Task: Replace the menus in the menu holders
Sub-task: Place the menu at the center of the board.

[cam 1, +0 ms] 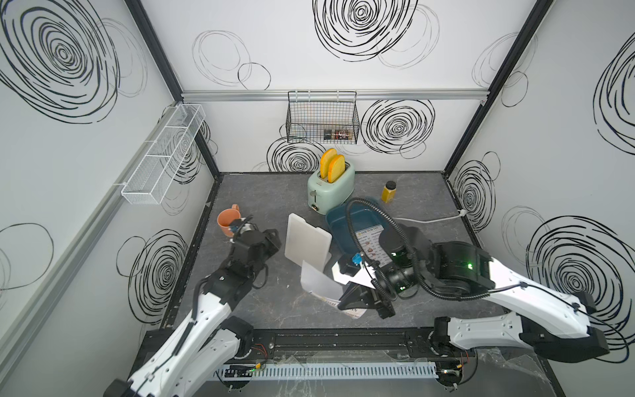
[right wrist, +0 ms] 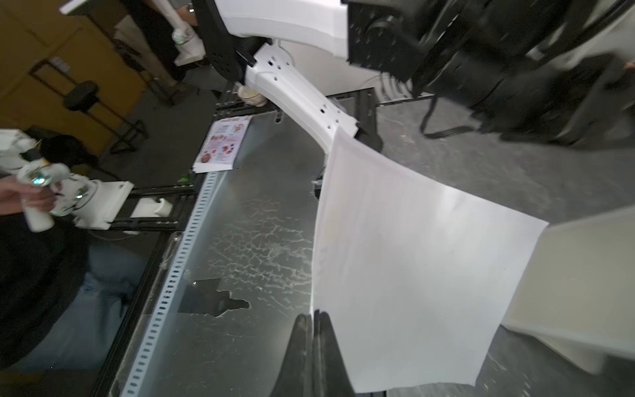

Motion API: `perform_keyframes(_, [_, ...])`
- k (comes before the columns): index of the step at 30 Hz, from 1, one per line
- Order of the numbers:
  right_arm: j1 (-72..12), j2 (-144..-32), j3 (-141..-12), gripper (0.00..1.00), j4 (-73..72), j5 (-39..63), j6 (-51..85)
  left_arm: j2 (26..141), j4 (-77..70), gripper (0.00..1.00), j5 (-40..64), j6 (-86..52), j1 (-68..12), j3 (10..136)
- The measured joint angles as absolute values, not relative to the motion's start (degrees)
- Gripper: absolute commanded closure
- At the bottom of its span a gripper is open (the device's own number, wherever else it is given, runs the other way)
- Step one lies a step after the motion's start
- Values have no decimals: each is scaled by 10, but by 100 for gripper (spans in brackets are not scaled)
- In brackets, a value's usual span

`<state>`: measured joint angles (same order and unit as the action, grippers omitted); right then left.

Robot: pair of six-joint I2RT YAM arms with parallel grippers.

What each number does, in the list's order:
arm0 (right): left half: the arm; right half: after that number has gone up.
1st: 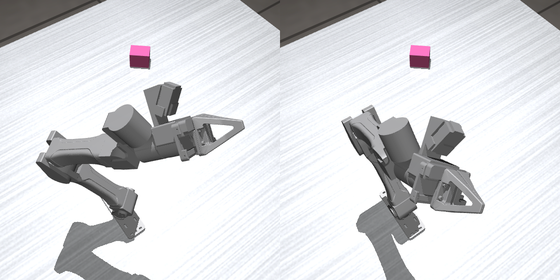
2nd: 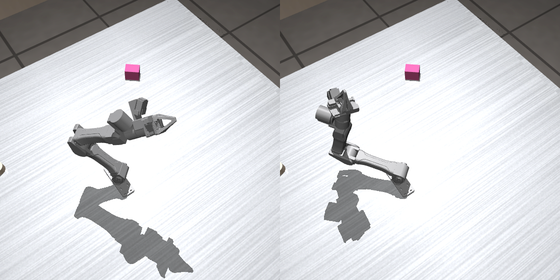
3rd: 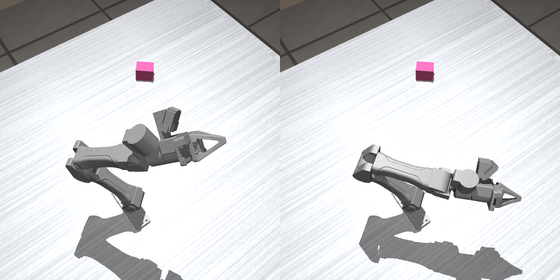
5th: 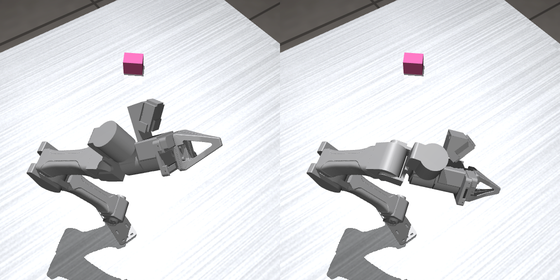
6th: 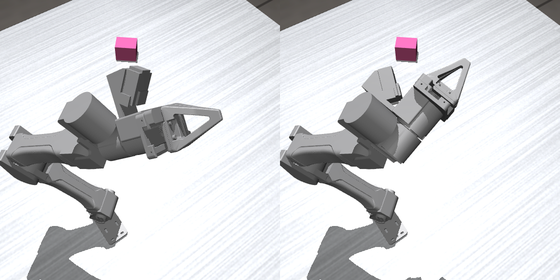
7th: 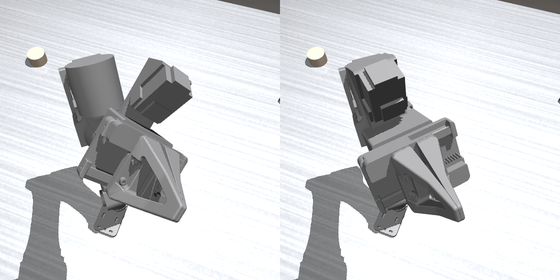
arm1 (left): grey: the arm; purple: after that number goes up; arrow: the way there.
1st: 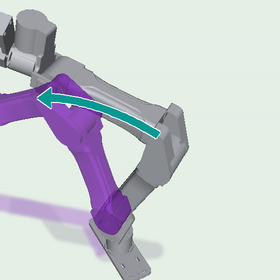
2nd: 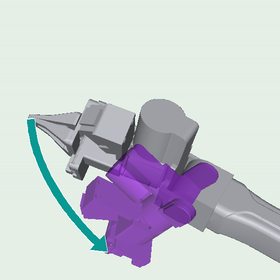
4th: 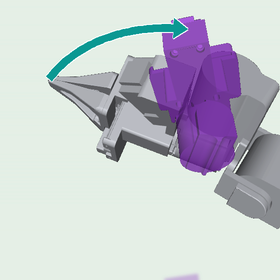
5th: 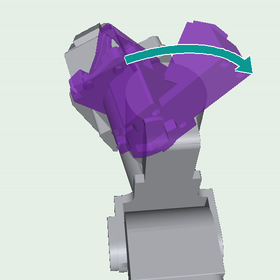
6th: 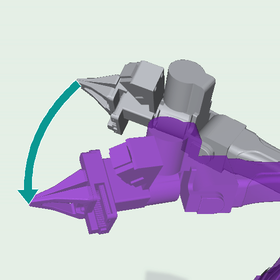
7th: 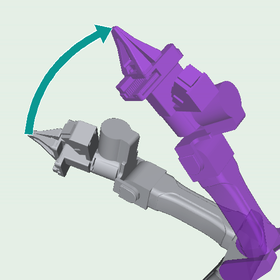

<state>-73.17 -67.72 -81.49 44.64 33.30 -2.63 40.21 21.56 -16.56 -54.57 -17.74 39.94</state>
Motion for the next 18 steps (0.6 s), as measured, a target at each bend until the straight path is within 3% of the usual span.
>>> perform_keyframes(5, [-735, -729, -757, 100, 317, 397, -14, 350, 281, 38, -232, -463, -70, 526])
perform_keyframes(10, [-670, -839, -726, 100, 238, 420, -41, 348, 314, 37, -256, -403, -34, 609])
perform_keyframes(13, [-638, -972, -798, 100, 276, 374, -96, 348, 333, 38, -258, -390, -31, 623])
perform_keyframes(18, [-626, -1205, -1031, 100, 363, 276, -181, 351, 368, 38, -256, -390, -31, 622])
